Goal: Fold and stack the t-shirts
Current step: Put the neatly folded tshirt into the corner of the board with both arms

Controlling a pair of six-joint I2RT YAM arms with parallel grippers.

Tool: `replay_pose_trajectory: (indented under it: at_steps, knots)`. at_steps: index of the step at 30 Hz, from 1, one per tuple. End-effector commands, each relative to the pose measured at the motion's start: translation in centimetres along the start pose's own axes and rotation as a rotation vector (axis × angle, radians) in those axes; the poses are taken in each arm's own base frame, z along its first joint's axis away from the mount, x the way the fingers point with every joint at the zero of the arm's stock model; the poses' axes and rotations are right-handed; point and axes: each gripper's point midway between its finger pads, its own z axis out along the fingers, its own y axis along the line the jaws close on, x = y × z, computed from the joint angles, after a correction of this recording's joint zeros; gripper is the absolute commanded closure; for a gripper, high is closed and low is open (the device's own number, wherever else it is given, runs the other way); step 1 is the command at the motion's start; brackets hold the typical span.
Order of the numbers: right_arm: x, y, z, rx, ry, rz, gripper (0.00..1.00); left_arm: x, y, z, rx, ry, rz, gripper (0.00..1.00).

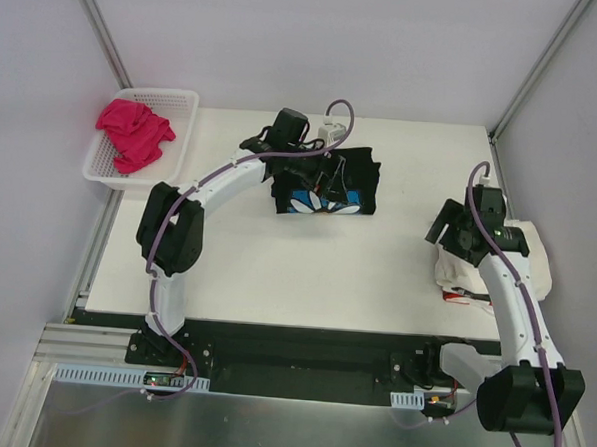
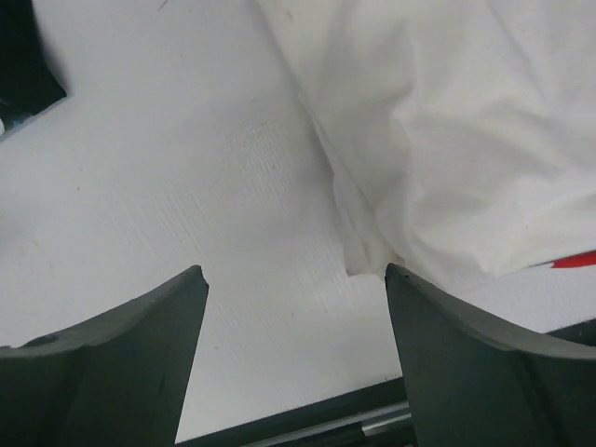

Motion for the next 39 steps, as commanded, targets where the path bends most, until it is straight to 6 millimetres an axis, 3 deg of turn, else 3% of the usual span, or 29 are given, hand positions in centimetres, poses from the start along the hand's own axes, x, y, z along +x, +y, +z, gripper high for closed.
replay_pose_trajectory:
  at_steps: [1, 7, 10, 20, 31, 39]
  knots:
    - [1.2, -3.6, -2.6, 0.140, 0.037, -0.047, 0.16, -0.3, -0.8, -1.9, -0.048, -0.009, 0.083, 0.01]
    - [1.5, -7.3, -2.3, 0.269, 0.055, 0.014, 0.12, 0.8, -0.8, -2.2, -0.053, 0.004, 0.087, 0.01]
    - [2.2, -7.5, -1.2, 0.261, 0.082, 0.070, 0.12, 0.7, -0.9, -2.3, -0.058, 0.001, 0.094, 0.01]
    - [2.9, -6.9, 1.4, 0.232, 0.112, 0.138, 0.12, 1.2, -0.8, -2.1, -0.044, 0.013, 0.103, 0.01]
    - [4.3, -5.4, 7.2, 0.208, 0.268, 0.218, 0.14, 2.0, 0.7, -1.5, -0.026, 0.035, 0.064, 0.01]
    - [4.5, -5.5, 9.0, 0.227, 0.303, 0.216, 0.14, 1.8, 1.0, -1.9, -0.021, 0.041, 0.053, 0.01]
